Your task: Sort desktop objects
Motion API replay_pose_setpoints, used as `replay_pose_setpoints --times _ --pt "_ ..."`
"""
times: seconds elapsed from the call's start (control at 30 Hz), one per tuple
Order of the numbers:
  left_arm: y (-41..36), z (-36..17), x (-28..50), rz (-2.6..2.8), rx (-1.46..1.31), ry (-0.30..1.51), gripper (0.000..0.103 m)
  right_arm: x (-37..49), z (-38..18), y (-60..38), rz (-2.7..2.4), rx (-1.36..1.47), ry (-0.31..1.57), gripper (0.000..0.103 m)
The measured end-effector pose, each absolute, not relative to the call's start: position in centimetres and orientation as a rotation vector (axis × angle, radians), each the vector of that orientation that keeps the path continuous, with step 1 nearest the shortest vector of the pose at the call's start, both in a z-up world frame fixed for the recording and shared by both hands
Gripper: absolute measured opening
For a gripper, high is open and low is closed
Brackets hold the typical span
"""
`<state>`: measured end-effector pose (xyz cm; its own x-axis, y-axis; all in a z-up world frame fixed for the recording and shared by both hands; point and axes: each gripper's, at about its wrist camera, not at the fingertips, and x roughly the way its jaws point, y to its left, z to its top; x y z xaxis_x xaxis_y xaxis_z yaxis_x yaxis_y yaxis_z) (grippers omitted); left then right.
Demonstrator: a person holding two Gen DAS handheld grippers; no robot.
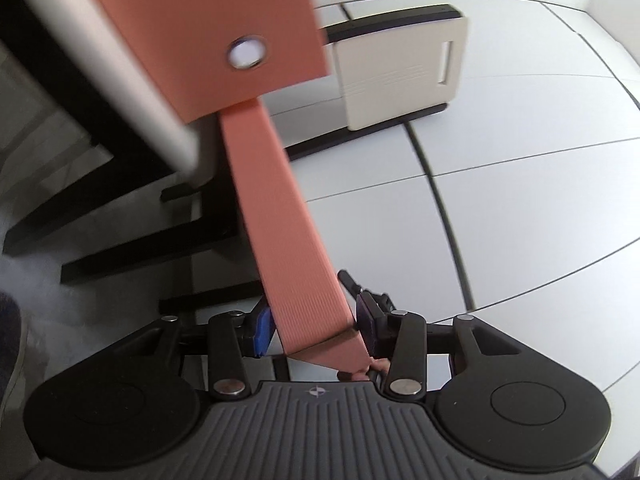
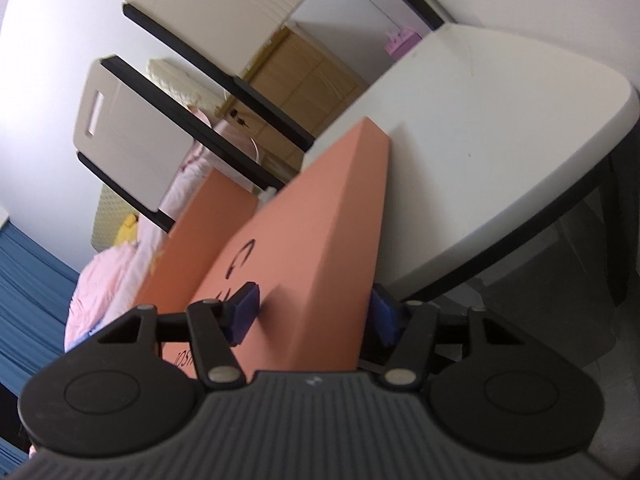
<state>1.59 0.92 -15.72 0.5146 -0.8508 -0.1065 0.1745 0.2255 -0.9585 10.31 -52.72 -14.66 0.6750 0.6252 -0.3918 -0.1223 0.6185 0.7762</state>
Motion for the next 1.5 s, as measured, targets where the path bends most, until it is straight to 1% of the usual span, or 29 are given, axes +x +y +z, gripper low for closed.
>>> replay_pose_setpoints --times 0.2,0.57,0.83,0.97,1.13,1.3,1.5 --pt "0.9 -11.7 1.9 -0.842 -1.075 0.663 0.052 9.1 -11.8 -52.8 0.467 0.82 0.61 0.06" --pt "1.1 -5.8 3.7 -0.864 -0.984 0.558 0.052 8.8 -7.0 -52.5 0.442 0.848 0.458 0.06" --pt "4.9 -3.1 4.5 -0.814 -0.998 0.443 0.05 12.9 -2.0 -47.4 0.493 0.773 0.416 0.06" --pt "7.4 -1.5 4.6 -0.755 -0.998 0.371 0.05 16.2 -0.6 -43.7 0.559 0.759 0.413 0.06" --pt "11.5 0.0 4.7 -0.663 -0.996 0.298 0.05 21.0 -0.1 -38.2 0.643 0.762 0.427 0.06" --pt "15.0 -0.2 4.8 -0.55 -1.006 0.239 0.05 25.6 -1.0 -32.5 0.718 0.769 0.461 0.06" --pt "17.3 -1.7 5.5 -0.403 -0.998 0.254 0.052 29.5 -3.1 -27.4 0.756 0.739 0.507 0.06"
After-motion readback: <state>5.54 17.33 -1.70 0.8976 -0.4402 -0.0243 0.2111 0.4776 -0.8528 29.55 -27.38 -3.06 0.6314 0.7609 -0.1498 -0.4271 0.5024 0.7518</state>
